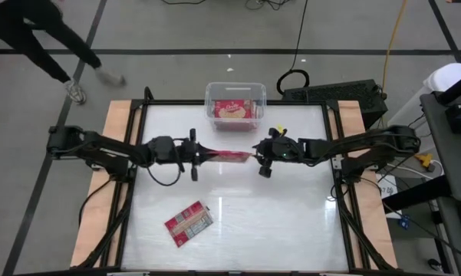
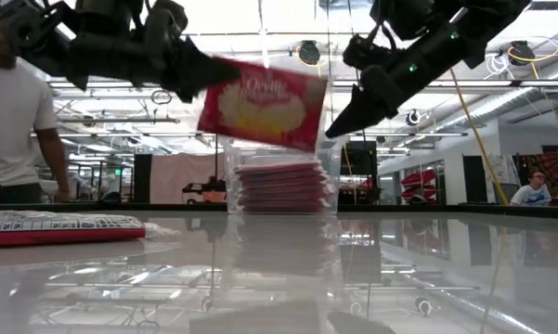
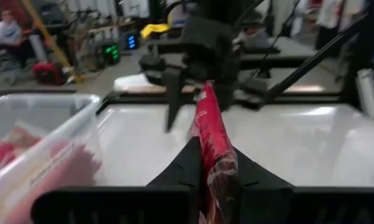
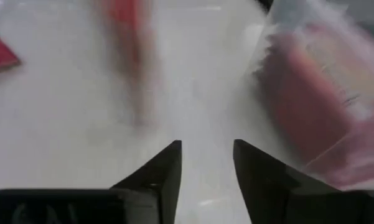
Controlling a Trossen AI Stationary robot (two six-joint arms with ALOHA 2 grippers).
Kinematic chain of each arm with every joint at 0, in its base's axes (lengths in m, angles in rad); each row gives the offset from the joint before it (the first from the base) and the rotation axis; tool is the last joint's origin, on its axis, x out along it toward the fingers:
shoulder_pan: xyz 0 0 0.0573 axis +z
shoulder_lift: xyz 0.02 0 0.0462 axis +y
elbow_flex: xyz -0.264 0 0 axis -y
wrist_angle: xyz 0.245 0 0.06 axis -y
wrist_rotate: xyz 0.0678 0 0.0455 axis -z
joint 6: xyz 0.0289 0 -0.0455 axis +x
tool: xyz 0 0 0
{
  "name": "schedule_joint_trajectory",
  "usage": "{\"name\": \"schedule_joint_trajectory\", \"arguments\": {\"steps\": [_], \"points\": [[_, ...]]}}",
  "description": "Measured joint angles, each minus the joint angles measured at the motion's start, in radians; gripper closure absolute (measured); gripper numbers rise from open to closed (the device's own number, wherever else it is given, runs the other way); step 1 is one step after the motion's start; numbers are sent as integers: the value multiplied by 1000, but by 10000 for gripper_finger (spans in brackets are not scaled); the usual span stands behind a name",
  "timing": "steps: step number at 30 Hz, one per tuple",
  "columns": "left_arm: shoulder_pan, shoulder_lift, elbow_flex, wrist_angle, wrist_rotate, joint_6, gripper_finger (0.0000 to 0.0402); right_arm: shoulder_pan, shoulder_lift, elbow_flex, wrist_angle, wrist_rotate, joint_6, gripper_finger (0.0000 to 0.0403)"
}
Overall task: Sort popcorn bags into baskets
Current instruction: Put the popcorn bag into the transparent bin
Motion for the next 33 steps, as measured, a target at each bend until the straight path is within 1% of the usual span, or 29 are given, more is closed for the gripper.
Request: {"name": "schedule_joint_trajectory", "arguments": {"steps": [3,7,9,11,13,16,17,20,22,25,30,33], "points": [[33,-67,0,-18,66,9,385,-9,-27,-3,2,10,-50,250],[95,-158,0,-34,90,50,385,-25,-54,-39,19,8,-61,239],[134,-195,0,-35,104,56,385,-27,-74,-61,29,6,-29,238],[177,-230,2,-39,148,56,384,-22,-94,-93,31,-4,21,239],[214,-251,27,-56,203,48,383,-11,-103,-130,42,-48,76,241],[266,-252,78,-103,262,73,384,16,-105,-201,141,-117,149,244],[290,-247,101,-134,266,86,384,30,-105,-226,193,-133,163,244],[367,-202,194,-238,296,113,384,70,-105,-303,354,-131,178,244],[422,-161,252,-278,359,125,383,92,-105,-347,472,-131,178,245],[493,-84,332,-272,445,107,381,112,-105,-395,612,-129,178,245],[589,49,448,-273,559,50,379,132,-105,-424,654,-124,178,245],[620,131,493,-273,575,12,378,140,-105,-428,641,-101,178,245]]}}
